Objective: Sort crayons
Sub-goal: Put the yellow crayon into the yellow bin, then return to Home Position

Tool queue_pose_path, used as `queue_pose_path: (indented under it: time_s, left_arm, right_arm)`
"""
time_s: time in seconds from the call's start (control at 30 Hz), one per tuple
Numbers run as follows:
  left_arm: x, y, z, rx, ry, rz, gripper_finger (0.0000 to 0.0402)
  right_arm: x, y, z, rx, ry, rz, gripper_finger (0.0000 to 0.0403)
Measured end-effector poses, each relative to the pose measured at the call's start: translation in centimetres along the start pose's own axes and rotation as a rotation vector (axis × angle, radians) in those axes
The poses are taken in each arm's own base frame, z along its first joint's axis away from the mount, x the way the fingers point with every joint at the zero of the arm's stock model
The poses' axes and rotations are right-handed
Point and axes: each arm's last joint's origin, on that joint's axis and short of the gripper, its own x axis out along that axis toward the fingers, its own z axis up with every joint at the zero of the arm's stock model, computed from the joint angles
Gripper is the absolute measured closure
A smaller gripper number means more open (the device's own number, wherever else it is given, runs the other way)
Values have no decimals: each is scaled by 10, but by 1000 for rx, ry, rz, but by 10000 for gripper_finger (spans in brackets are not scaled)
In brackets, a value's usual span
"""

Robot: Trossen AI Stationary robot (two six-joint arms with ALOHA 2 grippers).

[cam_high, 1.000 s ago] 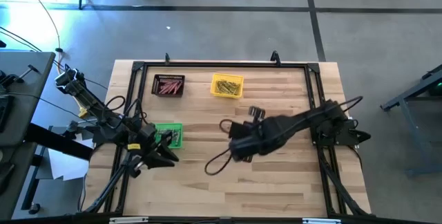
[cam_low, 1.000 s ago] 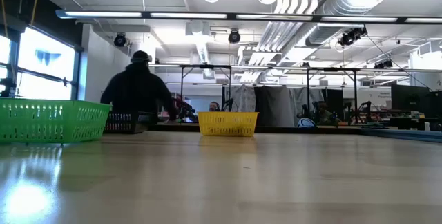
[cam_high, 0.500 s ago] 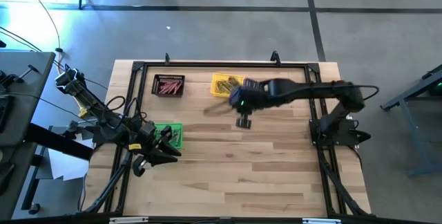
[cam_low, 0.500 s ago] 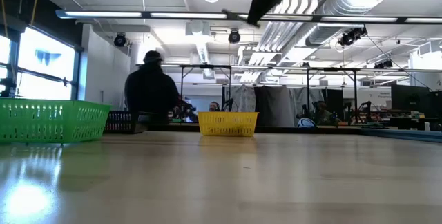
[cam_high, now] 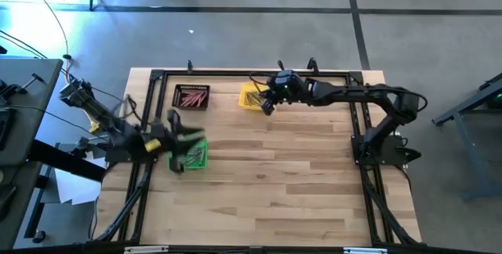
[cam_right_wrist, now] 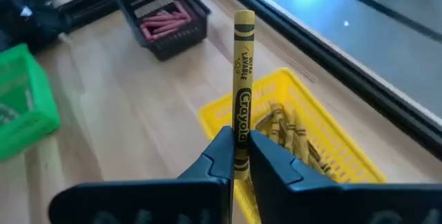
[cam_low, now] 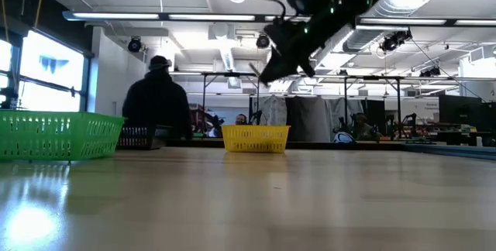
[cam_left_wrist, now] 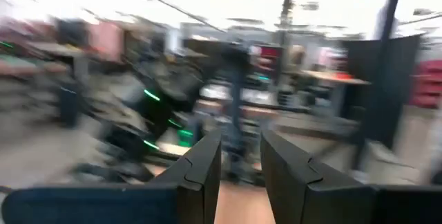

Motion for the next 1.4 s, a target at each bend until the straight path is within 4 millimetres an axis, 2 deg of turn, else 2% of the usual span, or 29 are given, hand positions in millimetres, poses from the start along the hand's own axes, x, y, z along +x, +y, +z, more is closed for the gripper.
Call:
queue_pose_path:
  time_s: [0.13,0.3,0.43,0.63,0.77,1.0,1.13,1.23,1.4]
  left_arm:
    - [-8,27,20,119,-54,105,314]
    - [-18,51,35,155,-104,173,314]
    - [-25,63,39,164,-105,211,314]
    - [-33,75,40,227,-70,252,314]
    - [-39,79,43,213,-86,256,314]
    - [-48,85,45,211,-83,255,314]
    - [-50,88,43,210,-69,251,314]
    - [-52,89,42,219,-56,258,314]
    - [-60,97,45,189,-50,376,314]
  right_arm:
    - [13,-18,-14,60,9,7,382]
    - [28,-31,-30,122,10,-5,382]
    - [42,-35,-41,131,15,-5,382]
    - [53,-36,-45,132,-8,-16,379]
    - [53,-36,-44,134,-10,-5,355]
    - [53,-36,-44,188,-12,-4,288]
    - [50,-34,-42,321,0,60,268]
    - [42,-29,-36,411,-13,100,266]
    - [12,-12,-10,313,-154,140,265]
